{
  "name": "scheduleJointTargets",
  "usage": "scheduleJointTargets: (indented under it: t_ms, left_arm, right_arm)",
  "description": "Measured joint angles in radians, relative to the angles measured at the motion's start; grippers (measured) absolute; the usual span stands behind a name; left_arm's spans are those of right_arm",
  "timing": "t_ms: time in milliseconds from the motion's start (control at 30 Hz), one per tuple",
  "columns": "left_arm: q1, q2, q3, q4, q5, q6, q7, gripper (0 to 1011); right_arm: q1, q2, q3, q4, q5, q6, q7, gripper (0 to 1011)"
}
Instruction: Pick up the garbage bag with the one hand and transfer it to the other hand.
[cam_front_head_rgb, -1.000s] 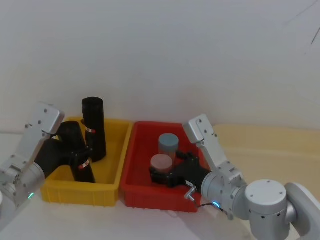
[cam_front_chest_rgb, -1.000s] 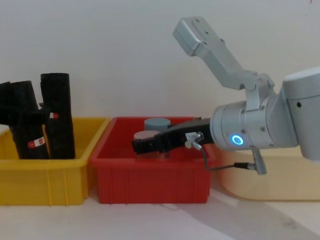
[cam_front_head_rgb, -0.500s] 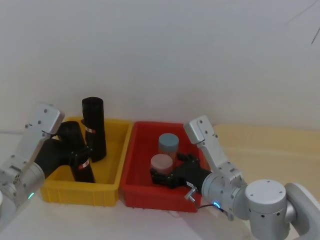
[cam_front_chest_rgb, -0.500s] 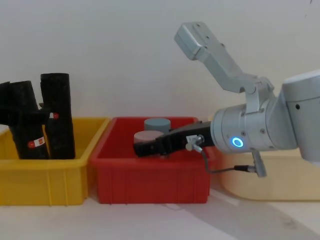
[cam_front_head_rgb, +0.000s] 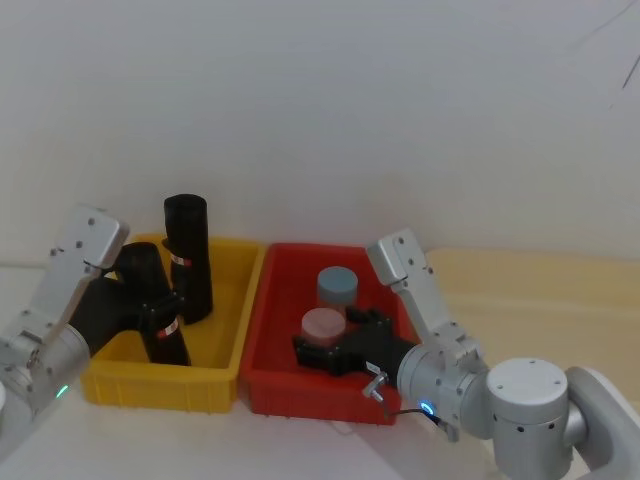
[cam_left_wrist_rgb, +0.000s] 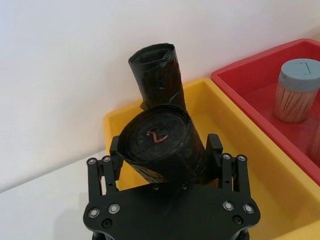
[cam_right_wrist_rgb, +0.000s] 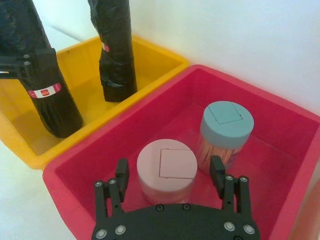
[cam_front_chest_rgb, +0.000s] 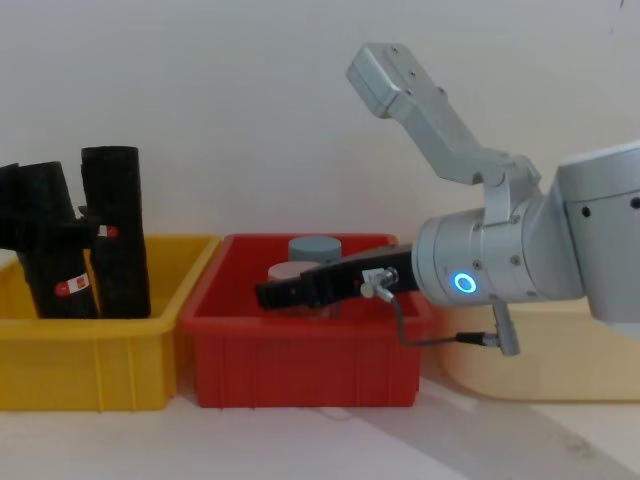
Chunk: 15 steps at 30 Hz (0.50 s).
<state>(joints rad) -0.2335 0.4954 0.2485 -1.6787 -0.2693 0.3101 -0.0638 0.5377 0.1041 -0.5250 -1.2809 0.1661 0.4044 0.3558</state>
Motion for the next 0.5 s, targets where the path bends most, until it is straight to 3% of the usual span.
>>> scheduleJointTargets:
  t_ms: [233, 400, 500]
  left_arm:
    - [0.000, 0.000, 0.000, 0.000, 0.000, 0.000, 0.000, 856]
    - [0.000, 0.000, 0.000, 0.000, 0.000, 0.000, 0.000, 726]
    - [0.000, 0.000, 0.000, 0.000, 0.000, 0.000, 0.000, 662]
  right_arm:
    - [-0.001, -0.005, 0.003, 0.003, 0.005, 0.000, 0.001, 872]
    - [-0.001, -0.007, 0.005, 0.004, 0.007, 0.000, 0.003, 694]
    - [-0.001, -0.008, 0.005, 0.005, 0.008, 0.000, 0.003, 648]
